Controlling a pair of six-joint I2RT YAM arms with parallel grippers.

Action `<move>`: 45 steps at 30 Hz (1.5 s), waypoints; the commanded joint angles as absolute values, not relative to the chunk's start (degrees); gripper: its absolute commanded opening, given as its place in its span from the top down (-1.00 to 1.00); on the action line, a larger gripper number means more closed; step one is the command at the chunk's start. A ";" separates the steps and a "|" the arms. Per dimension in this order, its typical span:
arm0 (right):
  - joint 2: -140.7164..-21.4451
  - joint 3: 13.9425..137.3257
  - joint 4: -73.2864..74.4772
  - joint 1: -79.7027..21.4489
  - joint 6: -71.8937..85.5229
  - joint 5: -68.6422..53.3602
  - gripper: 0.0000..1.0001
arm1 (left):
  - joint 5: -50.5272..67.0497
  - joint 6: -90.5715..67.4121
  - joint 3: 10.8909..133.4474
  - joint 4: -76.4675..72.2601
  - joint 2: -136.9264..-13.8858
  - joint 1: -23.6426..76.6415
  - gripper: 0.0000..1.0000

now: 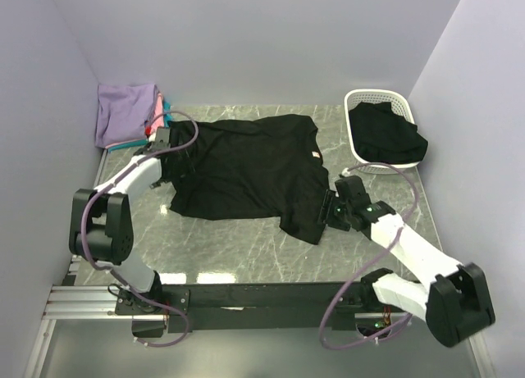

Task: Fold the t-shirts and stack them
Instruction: Flatten the tshirt out

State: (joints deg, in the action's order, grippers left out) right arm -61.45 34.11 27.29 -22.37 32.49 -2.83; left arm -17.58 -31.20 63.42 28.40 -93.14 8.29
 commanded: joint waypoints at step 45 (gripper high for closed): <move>-64.86 21.80 10.73 -23.20 46.85 -8.70 0.26 | -9.41 -42.72 33.13 8.00 -77.25 9.84 0.74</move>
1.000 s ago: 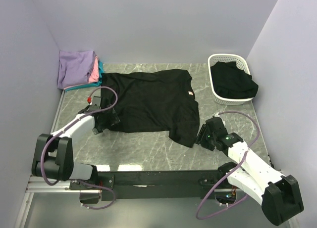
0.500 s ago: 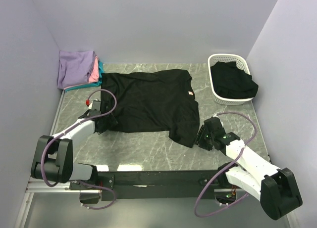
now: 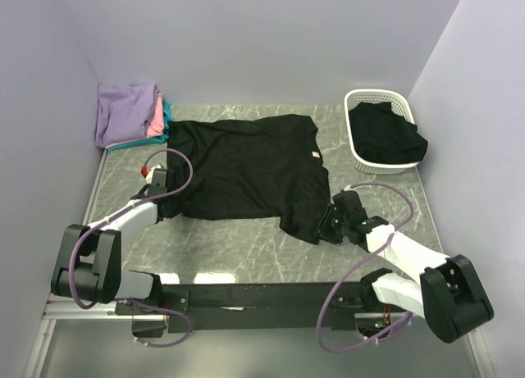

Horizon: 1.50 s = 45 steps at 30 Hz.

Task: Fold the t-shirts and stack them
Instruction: Flatten the tshirt out

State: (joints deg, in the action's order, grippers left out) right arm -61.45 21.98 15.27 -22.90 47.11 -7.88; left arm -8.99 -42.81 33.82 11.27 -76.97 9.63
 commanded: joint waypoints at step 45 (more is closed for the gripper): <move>-38.14 102.99 42.89 -23.29 15.12 -12.56 1.00 | 4.82 -28.03 118.12 55.37 -52.03 10.02 0.89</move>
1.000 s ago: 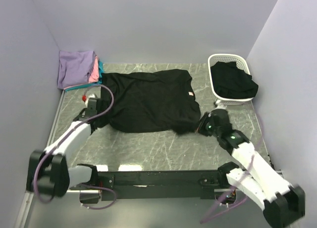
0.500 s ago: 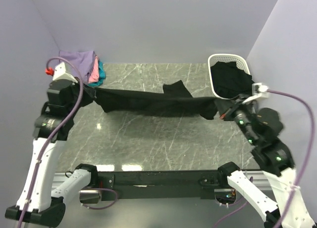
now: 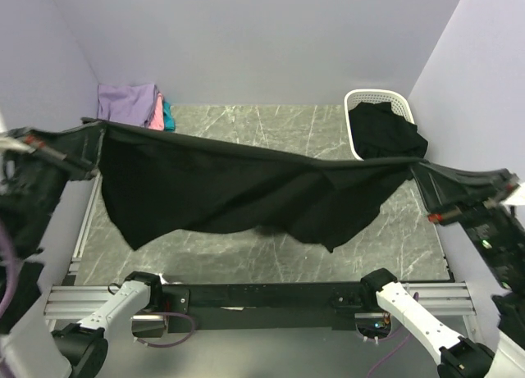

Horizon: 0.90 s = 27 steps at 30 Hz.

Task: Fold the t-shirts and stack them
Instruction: Flatten the tshirt out

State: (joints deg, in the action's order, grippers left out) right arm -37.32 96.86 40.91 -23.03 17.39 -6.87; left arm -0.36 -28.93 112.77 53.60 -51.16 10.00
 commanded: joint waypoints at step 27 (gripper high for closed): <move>-71.14 80.77 24.26 -22.42 15.56 8.26 1.00 | 10.19 -36.30 68.12 19.27 -71.78 9.93 0.98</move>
State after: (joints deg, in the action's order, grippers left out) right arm -62.61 80.99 31.00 -23.03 15.99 3.36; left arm 8.45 -34.28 71.50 33.26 -65.98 10.00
